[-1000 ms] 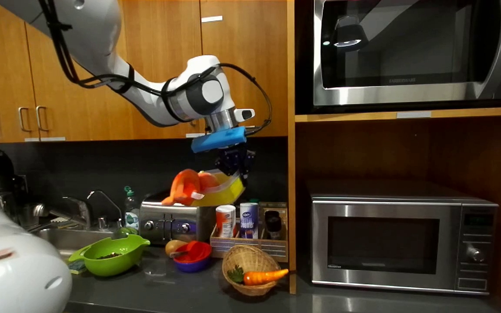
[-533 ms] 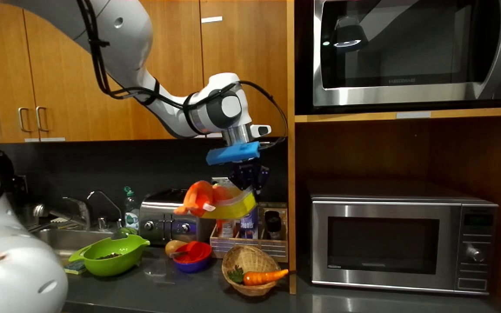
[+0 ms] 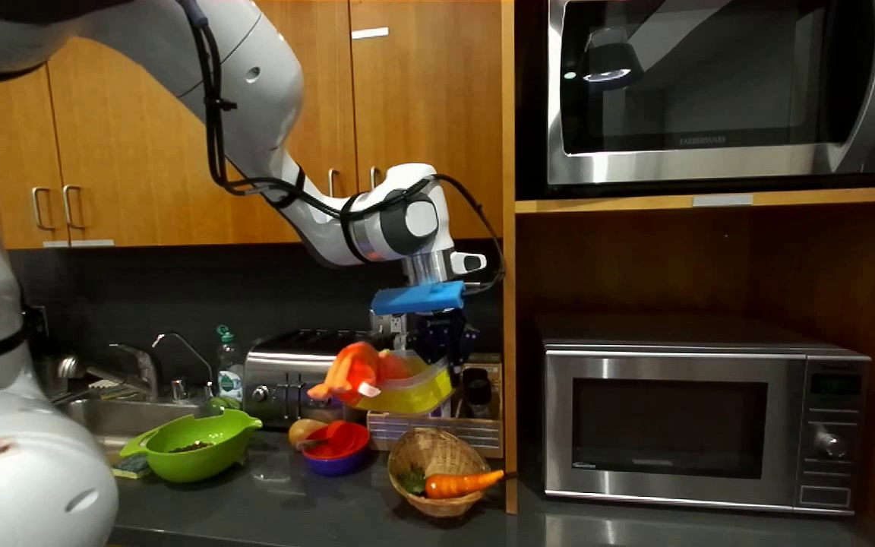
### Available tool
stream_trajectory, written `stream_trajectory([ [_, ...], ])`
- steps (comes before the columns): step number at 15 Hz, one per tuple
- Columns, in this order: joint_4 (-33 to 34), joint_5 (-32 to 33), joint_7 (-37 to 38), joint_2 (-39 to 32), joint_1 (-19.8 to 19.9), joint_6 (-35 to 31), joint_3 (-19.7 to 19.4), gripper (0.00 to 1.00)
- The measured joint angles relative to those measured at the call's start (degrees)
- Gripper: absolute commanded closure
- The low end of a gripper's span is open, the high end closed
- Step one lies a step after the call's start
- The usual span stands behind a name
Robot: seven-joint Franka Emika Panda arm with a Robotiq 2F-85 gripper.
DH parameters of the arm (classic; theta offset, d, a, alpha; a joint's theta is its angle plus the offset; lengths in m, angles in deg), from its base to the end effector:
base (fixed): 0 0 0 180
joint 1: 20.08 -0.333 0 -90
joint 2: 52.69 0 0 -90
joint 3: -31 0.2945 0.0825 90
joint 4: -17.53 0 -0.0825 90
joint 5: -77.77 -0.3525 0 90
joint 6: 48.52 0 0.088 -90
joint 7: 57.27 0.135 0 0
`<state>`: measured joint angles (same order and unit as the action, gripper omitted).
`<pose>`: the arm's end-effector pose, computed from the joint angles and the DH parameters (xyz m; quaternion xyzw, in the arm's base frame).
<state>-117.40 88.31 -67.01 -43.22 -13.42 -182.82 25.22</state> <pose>0.4634 -0.1089 0.3799 0.9945 0.0355 0.0635 0.0758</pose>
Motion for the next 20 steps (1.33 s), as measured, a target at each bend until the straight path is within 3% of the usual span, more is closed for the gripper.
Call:
stream_trajectory([
  [10,-0.35,-0.01,0.35,-5.54,0.00,-0.25,-0.64,0.98],
  [15,-0.35,0.19,1.27,-7.67,-0.04,-3.88,-0.62,0.98],
  [20,-0.35,5.48,4.91,-10.84,-0.04,-7.21,-0.61,0.98],
])
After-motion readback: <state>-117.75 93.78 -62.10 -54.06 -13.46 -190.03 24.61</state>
